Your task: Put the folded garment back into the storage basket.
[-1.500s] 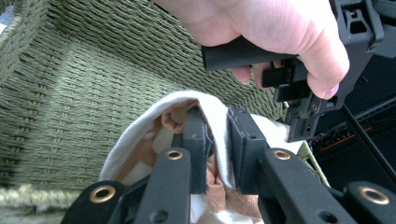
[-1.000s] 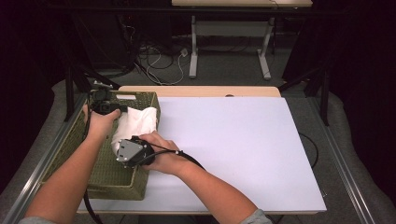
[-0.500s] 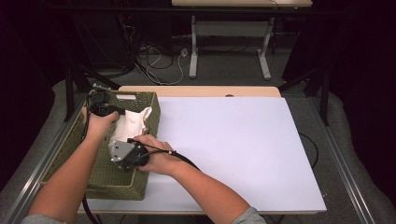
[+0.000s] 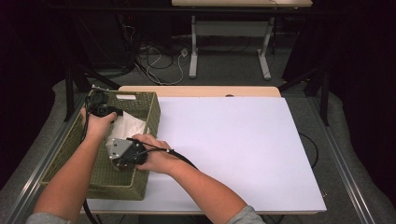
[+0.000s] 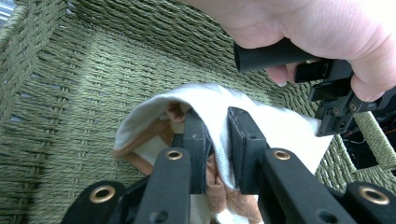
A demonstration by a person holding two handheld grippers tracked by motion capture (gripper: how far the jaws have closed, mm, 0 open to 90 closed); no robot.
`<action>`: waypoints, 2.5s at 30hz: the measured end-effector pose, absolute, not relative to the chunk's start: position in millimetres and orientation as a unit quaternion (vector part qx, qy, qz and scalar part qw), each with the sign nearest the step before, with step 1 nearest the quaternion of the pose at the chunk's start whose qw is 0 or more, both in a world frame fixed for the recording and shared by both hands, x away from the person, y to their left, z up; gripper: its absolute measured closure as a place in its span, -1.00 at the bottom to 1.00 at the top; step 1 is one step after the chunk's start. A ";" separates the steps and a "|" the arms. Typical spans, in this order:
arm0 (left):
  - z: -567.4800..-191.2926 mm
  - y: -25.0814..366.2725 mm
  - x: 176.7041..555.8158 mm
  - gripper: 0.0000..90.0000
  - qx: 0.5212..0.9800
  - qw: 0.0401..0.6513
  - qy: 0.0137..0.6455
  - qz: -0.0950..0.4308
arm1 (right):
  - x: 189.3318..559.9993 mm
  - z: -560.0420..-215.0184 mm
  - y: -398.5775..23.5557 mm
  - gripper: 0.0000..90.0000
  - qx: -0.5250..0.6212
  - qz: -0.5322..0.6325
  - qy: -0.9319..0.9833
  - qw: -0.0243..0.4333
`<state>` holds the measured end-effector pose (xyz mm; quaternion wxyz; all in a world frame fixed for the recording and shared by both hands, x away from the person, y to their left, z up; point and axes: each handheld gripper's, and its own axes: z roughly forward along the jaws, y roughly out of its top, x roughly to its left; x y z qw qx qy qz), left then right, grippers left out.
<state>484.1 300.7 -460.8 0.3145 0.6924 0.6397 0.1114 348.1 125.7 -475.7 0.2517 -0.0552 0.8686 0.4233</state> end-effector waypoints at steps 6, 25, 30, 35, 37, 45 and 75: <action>-460.0 307.8 483.4 0.92 0.686 0.310 0.648 0.114 | 348.9 -474.2 127.0 0.73 -0.052 0.417 0.874 0.242; -456.7 308.9 484.2 0.92 0.688 0.286 0.656 0.116 | 334.1 -470.8 139.3 0.73 -0.097 0.390 0.885 0.234; -458.4 314.1 485.1 0.92 0.685 0.288 0.659 0.119 | 334.7 -469.6 139.5 0.73 -0.096 0.387 0.888 0.228; -458.3 317.2 485.1 0.92 0.682 0.289 0.661 0.117 | 335.4 -469.3 141.0 0.73 -0.094 0.383 0.891 0.224; -458.8 318.1 485.1 0.92 0.680 0.293 0.662 0.119 | 334.8 -468.8 142.0 0.72 -0.094 0.381 0.892 0.225; -459.3 329.0 485.0 0.63 0.669 0.280 0.669 0.162 | 338.4 -460.2 147.5 0.21 -0.078 0.424 0.883 0.186; -437.8 303.0 441.4 -0.20 0.687 0.366 0.609 0.155 | 354.5 -430.8 55.3 -0.34 0.069 0.501 0.842 0.186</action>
